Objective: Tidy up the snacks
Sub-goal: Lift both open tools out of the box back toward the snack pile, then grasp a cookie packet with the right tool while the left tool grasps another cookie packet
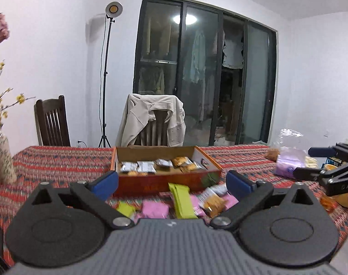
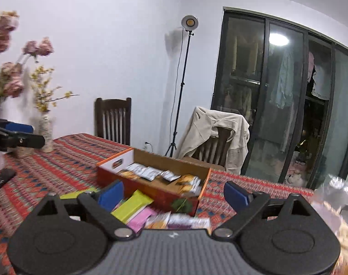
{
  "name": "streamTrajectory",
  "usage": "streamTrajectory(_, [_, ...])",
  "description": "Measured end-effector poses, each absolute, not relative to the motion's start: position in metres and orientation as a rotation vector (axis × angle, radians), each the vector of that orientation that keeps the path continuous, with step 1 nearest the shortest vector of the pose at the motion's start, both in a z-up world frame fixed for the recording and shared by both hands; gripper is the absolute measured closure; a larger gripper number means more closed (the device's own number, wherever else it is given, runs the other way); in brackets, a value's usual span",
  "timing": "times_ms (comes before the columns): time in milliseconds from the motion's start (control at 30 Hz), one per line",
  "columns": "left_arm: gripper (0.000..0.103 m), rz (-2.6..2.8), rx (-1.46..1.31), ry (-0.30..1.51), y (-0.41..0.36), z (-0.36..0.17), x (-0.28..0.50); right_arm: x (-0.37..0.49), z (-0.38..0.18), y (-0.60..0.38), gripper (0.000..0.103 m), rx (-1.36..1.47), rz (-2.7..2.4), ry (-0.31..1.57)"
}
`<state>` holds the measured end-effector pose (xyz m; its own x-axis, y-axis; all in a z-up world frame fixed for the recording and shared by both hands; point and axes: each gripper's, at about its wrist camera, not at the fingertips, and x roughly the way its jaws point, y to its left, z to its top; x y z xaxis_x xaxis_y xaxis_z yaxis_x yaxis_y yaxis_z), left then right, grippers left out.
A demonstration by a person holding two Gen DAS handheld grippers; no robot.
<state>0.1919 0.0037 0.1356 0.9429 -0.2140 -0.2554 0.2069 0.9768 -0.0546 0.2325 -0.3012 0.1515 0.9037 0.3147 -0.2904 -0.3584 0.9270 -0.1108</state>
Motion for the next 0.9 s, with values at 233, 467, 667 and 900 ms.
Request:
streamTrajectory(233, [0.000,-0.214,-0.004,0.326,-0.017,0.080,0.140,0.162,0.091,-0.303,0.000,-0.066,0.319,0.304])
streamTrajectory(467, [0.000,-0.184,0.032,0.485,-0.031,0.033,0.138,0.140,0.015,-0.296,0.000,0.050,0.280,0.452])
streamTrajectory(667, [0.000,-0.170,0.019,0.506,-0.028,0.024,0.144,0.138,0.008,-0.295,0.000,-0.003,0.240,0.456])
streamTrajectory(900, [0.000,-0.147,0.002,0.544,-0.026,0.021,0.165,0.155,0.003,-0.294,0.000,-0.040,0.213,0.490])
